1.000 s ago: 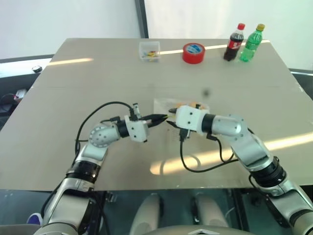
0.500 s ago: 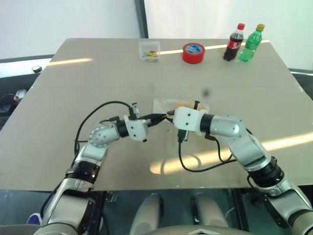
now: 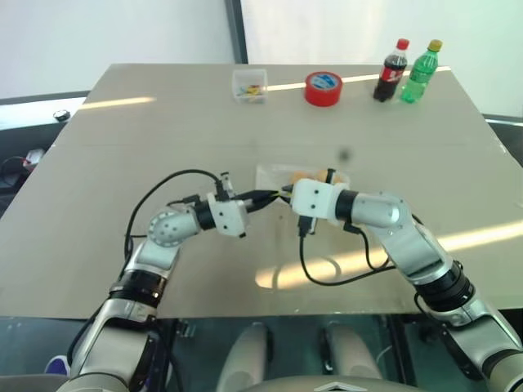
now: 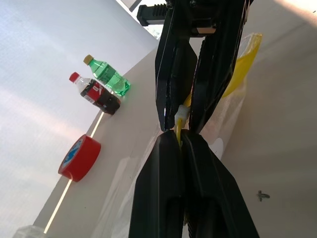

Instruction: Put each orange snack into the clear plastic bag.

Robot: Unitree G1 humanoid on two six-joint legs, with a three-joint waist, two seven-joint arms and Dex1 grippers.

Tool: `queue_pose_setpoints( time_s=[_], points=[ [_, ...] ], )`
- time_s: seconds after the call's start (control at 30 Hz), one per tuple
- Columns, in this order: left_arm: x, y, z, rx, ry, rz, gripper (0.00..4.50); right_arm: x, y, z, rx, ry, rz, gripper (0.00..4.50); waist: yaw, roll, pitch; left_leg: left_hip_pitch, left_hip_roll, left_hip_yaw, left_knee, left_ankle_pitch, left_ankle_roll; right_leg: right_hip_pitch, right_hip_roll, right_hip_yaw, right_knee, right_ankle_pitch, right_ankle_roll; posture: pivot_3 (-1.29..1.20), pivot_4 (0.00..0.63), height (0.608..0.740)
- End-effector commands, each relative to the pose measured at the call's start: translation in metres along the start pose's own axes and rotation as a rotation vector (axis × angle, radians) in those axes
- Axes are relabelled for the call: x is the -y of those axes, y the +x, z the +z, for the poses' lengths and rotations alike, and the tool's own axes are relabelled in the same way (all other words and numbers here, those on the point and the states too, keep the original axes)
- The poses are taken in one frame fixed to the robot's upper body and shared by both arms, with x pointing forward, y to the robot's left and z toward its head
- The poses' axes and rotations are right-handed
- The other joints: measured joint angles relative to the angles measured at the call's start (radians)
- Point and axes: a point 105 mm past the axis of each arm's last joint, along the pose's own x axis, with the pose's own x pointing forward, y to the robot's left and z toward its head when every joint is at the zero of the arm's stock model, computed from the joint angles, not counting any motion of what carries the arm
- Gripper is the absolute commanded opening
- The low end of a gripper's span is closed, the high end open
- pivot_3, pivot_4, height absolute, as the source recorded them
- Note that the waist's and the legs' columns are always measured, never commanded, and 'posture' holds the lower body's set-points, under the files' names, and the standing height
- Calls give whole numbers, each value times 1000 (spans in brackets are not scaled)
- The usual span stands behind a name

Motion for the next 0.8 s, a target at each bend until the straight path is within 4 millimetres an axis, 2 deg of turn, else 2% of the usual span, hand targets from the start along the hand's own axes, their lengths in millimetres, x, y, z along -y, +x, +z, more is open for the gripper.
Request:
queue_pose_setpoints(
  time_s=[0.03, 0.07, 0.13, 0.47, 0.6, 0.73, 0.8],
  points=[
    [-8, 1, 9, 30, 37, 25, 0, 7, -2, 8, 28, -31, -20, 597, 0, 0, 0, 0, 0, 0, 0, 0, 0, 0, 0, 0, 0, 0, 0, 0, 150, 740],
    [-8, 1, 9, 30, 36, 26, 0, 7, -2, 8, 28, -31, -19, 597, 0, 0, 0, 0, 0, 0, 0, 0, 0, 0, 0, 0, 0, 0, 0, 0, 150, 740],
    [-9, 2, 9, 29, 35, 28, 0, 8, -2, 9, 29, -31, -19, 37, 0, 0, 0, 0, 0, 0, 0, 0, 0, 0, 0, 0, 0, 0, 0, 0, 150, 740],
    [-9, 2, 7, 20, 35, 25, 0, 12, -4, 11, 29, -42, -32, 15, 0, 0, 0, 0, 0, 0, 0, 0, 0, 0, 0, 0, 0, 0, 0, 0, 150, 740],
    [-8, 2, 7, 21, 34, 24, 0, 7, -5, 11, 31, -10, 16, 15, 0, 0, 0, 0, 0, 0, 0, 0, 0, 0, 0, 0, 0, 0, 0, 0, 150, 740],
    [-8, 2, 7, 20, 31, 24, 0, 14, -5, 13, 30, -46, -37, 1275, 0, 0, 0, 0, 0, 0, 0, 0, 0, 0, 0, 0, 0, 0, 0, 0, 150, 740],
    [-8, 3, 7, 19, 32, 24, 0, 14, -5, 12, 29, -43, -34, 1275, 0, 0, 0, 0, 0, 0, 0, 0, 0, 0, 0, 0, 0, 0, 0, 0, 150, 740]
  ],
)
